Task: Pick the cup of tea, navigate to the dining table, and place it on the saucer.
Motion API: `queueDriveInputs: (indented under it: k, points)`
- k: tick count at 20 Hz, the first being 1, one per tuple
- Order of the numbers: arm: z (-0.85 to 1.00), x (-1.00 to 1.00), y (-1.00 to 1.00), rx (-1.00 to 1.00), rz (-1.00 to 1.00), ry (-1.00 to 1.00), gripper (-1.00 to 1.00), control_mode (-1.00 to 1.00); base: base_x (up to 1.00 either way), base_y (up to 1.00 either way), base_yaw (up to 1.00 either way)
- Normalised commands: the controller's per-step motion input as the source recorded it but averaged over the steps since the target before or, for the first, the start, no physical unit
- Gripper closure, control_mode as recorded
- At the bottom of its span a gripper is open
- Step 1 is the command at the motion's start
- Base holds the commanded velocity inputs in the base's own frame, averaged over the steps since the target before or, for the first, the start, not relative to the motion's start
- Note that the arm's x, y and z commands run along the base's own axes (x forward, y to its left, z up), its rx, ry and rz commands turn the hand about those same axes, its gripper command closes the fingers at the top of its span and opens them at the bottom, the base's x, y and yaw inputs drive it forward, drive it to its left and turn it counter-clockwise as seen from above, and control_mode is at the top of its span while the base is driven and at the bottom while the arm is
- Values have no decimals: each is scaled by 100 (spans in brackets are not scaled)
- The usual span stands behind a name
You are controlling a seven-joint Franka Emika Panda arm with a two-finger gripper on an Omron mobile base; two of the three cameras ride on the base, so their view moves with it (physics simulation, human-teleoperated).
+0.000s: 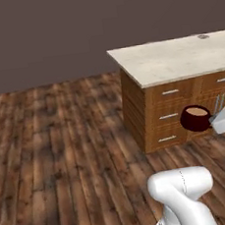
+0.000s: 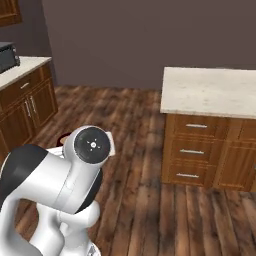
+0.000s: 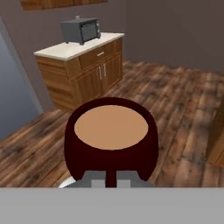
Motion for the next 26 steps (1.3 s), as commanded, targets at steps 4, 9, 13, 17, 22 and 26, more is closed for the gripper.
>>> queueDriveInputs:
  k: [4,9,13,17,22,26]
  points:
    - [0,0,0,0,0,0,100,100,100,0,-33]
    - [0,0,0,0,0,0,100,100,100,28,-25]
    - [0,0,0,0,0,0,100,100,100,81,-22]
    - [0,0,0,0,0,0,100,100,100,99,-24]
    - [0,0,0,0,0,0,100,100,100,100,-29]
    - [0,0,0,0,0,0,100,100,100,100,-30]
